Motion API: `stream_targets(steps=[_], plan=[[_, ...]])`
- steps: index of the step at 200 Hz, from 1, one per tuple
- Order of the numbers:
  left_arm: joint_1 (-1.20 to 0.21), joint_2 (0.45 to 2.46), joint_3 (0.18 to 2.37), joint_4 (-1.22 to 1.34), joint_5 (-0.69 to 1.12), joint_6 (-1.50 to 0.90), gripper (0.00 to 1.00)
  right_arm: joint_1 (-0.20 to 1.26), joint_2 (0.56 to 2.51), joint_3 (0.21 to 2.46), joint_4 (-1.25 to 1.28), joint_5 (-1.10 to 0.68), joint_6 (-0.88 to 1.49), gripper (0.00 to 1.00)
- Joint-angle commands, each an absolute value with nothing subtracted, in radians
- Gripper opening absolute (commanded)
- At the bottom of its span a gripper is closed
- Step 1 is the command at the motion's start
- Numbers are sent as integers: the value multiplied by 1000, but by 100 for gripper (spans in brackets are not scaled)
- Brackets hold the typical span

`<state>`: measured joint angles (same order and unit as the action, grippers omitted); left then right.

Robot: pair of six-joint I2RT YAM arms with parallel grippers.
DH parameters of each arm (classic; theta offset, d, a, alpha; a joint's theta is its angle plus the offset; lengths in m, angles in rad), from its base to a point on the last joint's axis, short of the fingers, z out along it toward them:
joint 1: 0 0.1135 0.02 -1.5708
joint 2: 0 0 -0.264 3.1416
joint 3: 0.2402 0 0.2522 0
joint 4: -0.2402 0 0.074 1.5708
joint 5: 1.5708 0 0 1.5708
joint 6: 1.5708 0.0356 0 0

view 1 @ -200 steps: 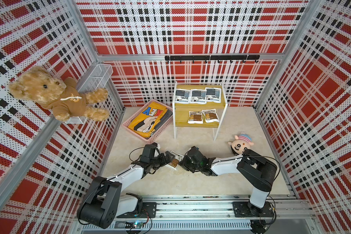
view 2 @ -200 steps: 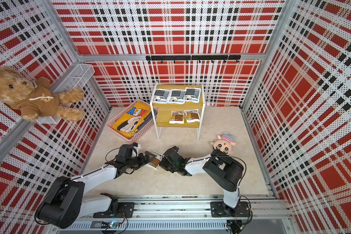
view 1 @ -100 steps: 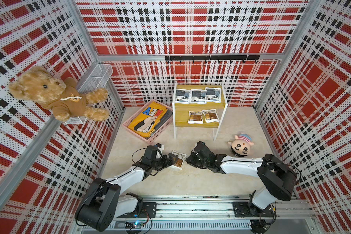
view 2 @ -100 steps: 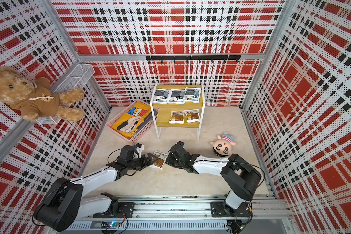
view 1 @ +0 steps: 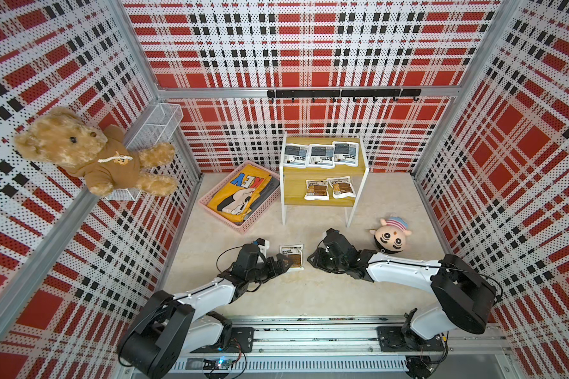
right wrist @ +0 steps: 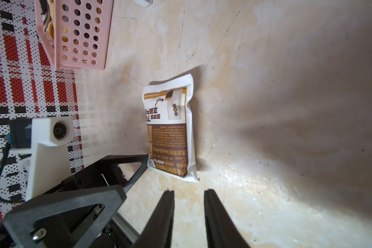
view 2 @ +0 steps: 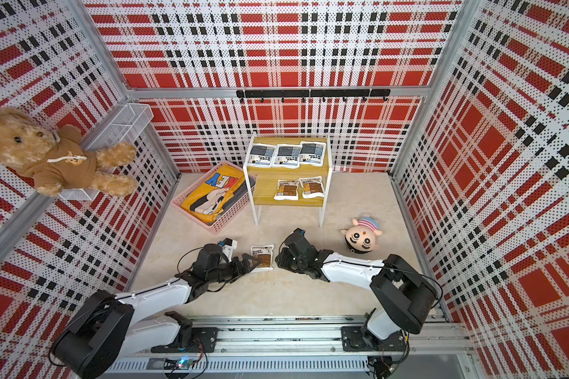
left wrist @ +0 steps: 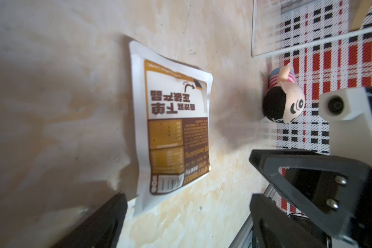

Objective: Place the bagged coffee beans on the shelf by color
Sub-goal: Adjust the bagged coffee beans at the center of the board.

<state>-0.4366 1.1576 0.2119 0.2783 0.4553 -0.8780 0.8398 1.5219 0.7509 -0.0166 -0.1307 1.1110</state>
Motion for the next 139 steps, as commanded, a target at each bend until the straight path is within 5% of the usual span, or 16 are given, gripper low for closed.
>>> stream_targets(steps=[1,139], plan=[[-430,1096,123,397,449,-978,94,823,1538,747,-27,-175,1061,32],[-413,1212,76,586,481,-977,50,816,1555,732,9,-209,1054,32]])
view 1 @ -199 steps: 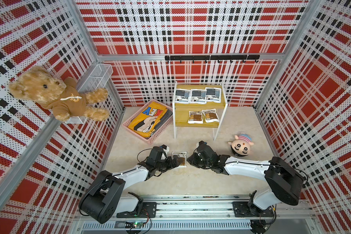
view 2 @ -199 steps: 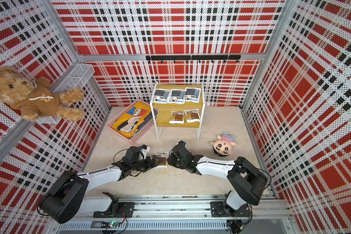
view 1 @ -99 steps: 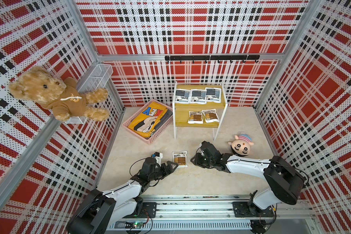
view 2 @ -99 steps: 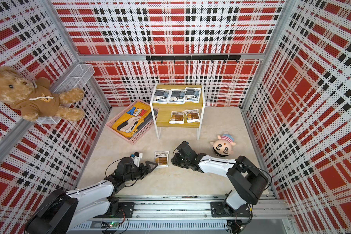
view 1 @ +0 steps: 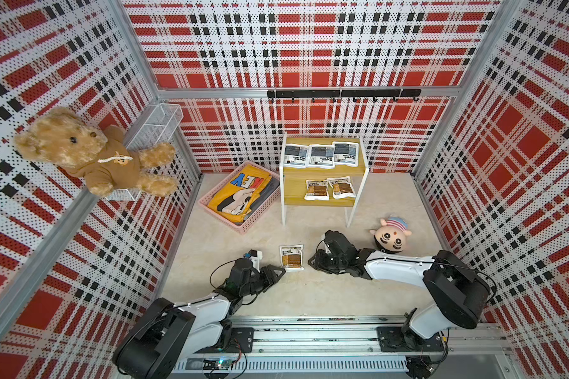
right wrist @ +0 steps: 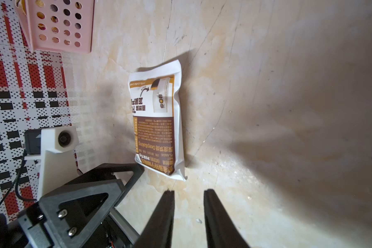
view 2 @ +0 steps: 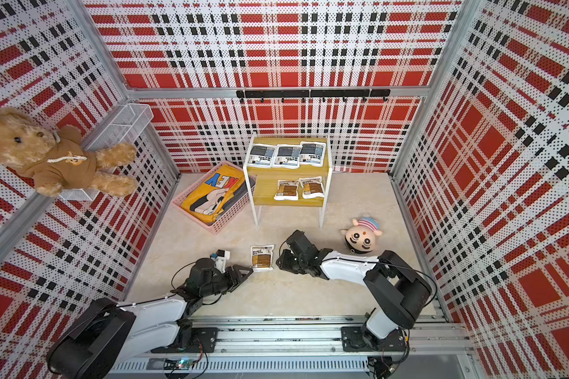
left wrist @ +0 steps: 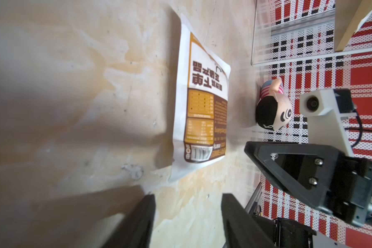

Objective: Place the bagged coffee beans on the shelf by color
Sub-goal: Adjust the bagged coffee beans at the center of the board, then pick up the bagged coffee beans at the center of the board.

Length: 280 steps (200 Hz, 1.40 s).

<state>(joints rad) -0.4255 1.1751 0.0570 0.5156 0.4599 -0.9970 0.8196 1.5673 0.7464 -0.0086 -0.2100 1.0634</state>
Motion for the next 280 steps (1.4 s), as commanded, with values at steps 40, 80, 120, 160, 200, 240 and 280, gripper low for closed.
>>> stream_targets(steps=[40,80,120,160,200,240,280], plan=[[-404,1265,74,663,507,-973,49,816,1563,728,17,-210,1056,31],[-384,1321,87,694,514,-963,46,815,1568,733,14,-211,1055,31],[-383,1385,104,736,533,-962,40,810,1569,730,17,-209,1057,30],[-383,1423,114,760,545,-959,32,810,1578,729,24,-212,1060,29],[-382,1448,120,776,558,-958,19,807,1589,732,26,-217,1057,29],[-380,1476,138,784,574,-955,3,804,1591,734,25,-218,1056,28],[-379,1480,156,787,599,-962,0,793,1565,726,4,-209,1050,28]])
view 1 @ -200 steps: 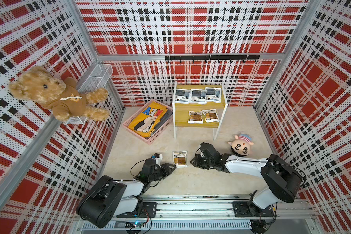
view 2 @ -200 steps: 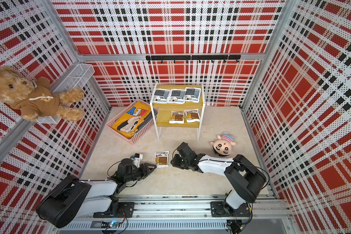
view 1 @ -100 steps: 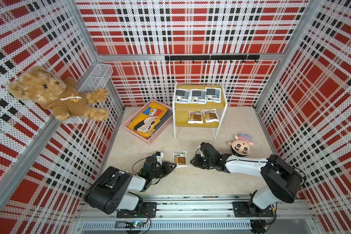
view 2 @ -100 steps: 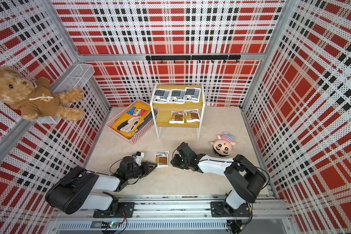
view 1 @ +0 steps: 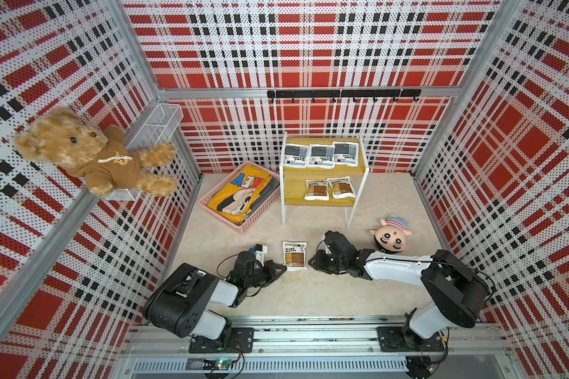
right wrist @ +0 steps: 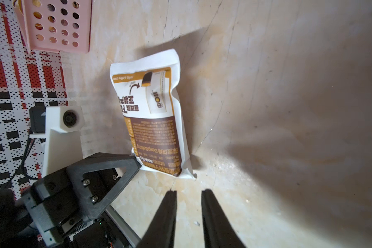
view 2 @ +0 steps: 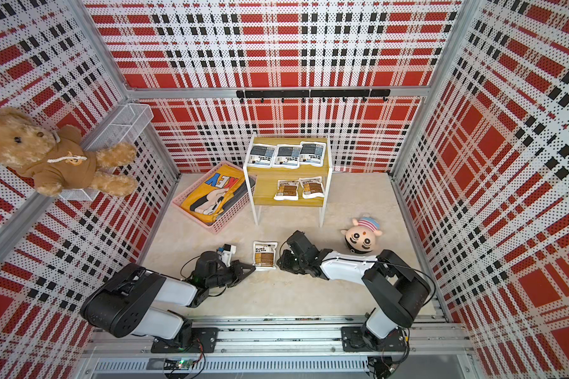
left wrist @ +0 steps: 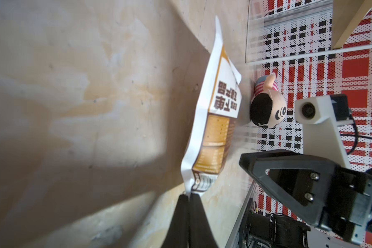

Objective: Place the bagged coffee beans on the shelf by color
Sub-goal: Pick up the bagged coffee beans at the center of the board.

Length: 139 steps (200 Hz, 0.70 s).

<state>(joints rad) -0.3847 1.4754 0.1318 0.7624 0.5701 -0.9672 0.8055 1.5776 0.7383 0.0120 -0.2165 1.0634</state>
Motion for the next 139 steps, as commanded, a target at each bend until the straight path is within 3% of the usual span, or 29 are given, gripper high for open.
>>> stream_targets(steps=[1,50,97,139], plan=[[-379,1480,156,787,599,-962,0,792,1563,727,4,-208,1050,28],[-395,1323,167,788,623,-1020,0,715,1386,656,-80,-163,1036,33],[-430,1154,236,708,605,-1042,0,672,1203,609,-200,-123,995,50],[-465,1103,329,699,602,-1071,0,670,1193,611,-180,-165,976,51]])
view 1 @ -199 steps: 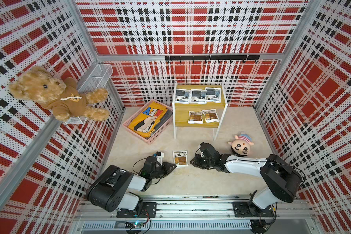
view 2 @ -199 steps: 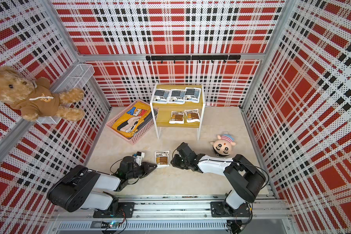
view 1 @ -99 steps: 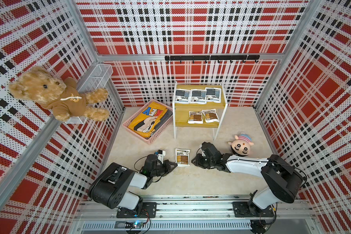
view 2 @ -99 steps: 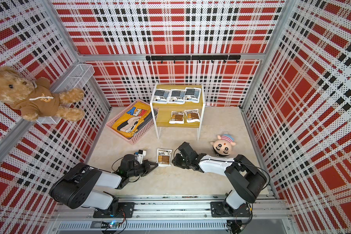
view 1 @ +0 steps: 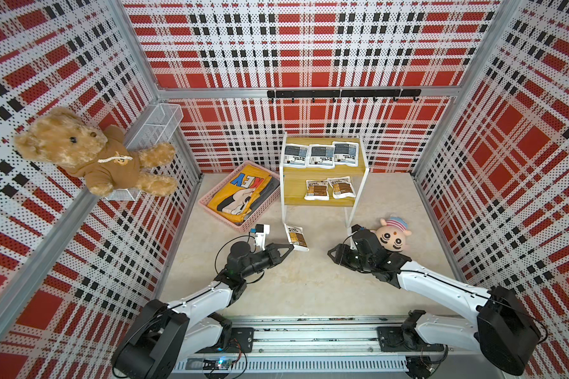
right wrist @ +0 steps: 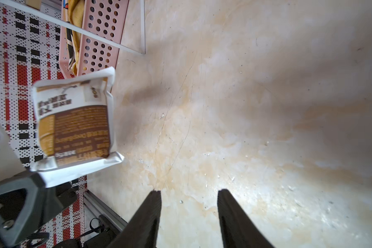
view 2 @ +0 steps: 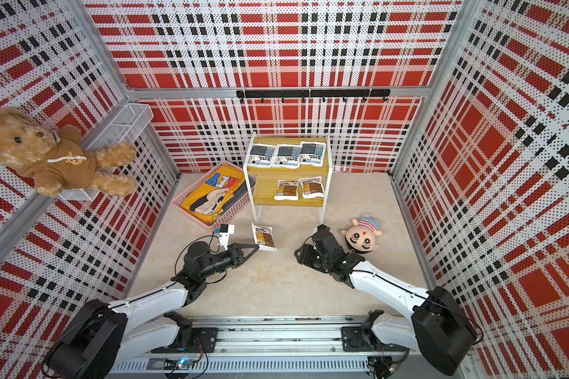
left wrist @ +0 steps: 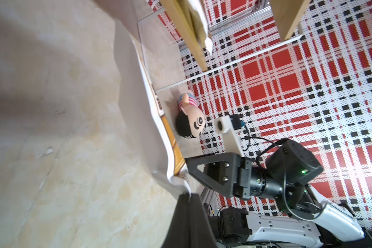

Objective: Place the bagged coffee beans on the shelf by color
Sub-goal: Pick up the bagged coffee beans at the center of the board.

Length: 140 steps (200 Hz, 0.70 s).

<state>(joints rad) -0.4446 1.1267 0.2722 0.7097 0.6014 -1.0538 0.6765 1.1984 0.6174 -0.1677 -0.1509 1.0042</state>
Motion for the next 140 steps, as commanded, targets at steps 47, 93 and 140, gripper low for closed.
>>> stream_targets(steps=[47,93,140], plan=[[-475,1117,480,656,603,-1039,0,671,1218,672,-146,-219,958,51],[-457,1229,612,602,602,-976,0,670,1246,752,-137,-230,948,51],[-388,1322,702,538,615,-919,0,663,1292,827,-146,-239,922,51]])
